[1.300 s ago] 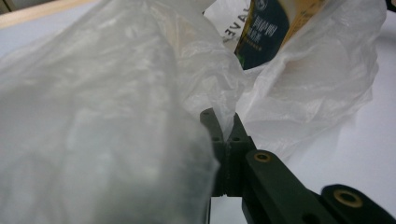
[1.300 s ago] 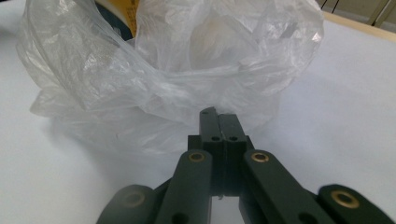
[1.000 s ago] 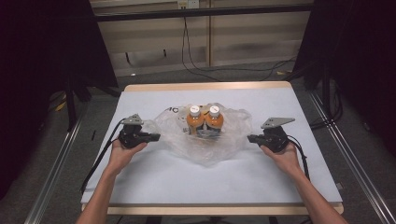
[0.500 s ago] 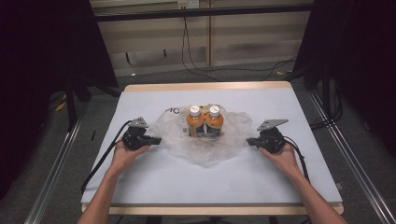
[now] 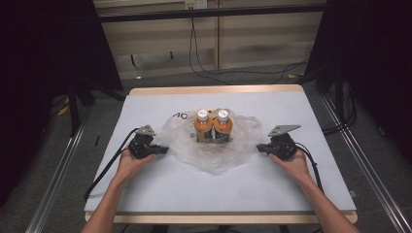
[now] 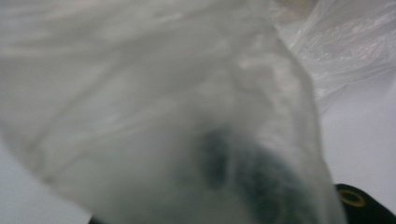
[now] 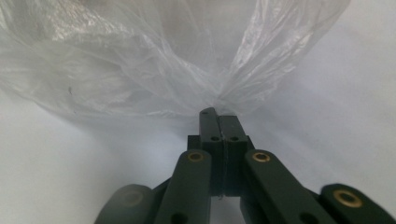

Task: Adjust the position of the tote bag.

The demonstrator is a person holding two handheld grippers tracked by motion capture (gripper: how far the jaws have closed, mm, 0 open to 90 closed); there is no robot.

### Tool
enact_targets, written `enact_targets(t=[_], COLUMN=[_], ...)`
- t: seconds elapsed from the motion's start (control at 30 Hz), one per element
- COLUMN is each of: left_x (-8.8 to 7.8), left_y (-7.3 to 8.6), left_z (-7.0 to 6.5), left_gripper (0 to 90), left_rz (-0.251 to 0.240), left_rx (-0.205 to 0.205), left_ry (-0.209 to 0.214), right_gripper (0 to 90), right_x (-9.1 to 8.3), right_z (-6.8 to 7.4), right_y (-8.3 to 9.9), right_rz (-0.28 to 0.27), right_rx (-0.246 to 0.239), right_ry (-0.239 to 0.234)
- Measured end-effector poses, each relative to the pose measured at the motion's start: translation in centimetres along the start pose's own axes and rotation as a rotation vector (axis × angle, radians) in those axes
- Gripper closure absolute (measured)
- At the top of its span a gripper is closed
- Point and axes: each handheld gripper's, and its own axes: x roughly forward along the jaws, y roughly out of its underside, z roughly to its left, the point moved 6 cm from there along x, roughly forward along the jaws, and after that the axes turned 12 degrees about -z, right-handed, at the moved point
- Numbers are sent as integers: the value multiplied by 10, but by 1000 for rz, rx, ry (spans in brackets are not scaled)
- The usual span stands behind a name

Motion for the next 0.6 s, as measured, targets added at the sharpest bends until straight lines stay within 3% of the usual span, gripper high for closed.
enact_targets(t=[0.07, 0.17, 0.37, 0.47, 0.5, 0.6], left_x=[-5, -13, -37, -53, -63, -76], left_y=[-4, -10, -14, -15, -16, -18], left_z=[-2, -4, -11, -16, -18, -23], left_gripper=[830, 730, 612, 577, 564, 541], left_rz=[-20, -64, -107, -145, -178, -212], left_rx=[2, -16, -7, 4, -6, -6], left_ry=[2, 2, -10, -16, -26, -15], right_gripper=[816, 735, 569, 511, 493, 448], right_x=[-5, -14, -32, -40, -42, -50], right_z=[1, 1, 3, 6, 7, 11], right_y=[-5, -12, -26, -33, -35, -37], right_rz=[-38, -91, -171, -200, -205, -206], right_rx=[24, 37, 49, 59, 62, 51], right_ry=[-10, -6, -7, -15, -16, -11])
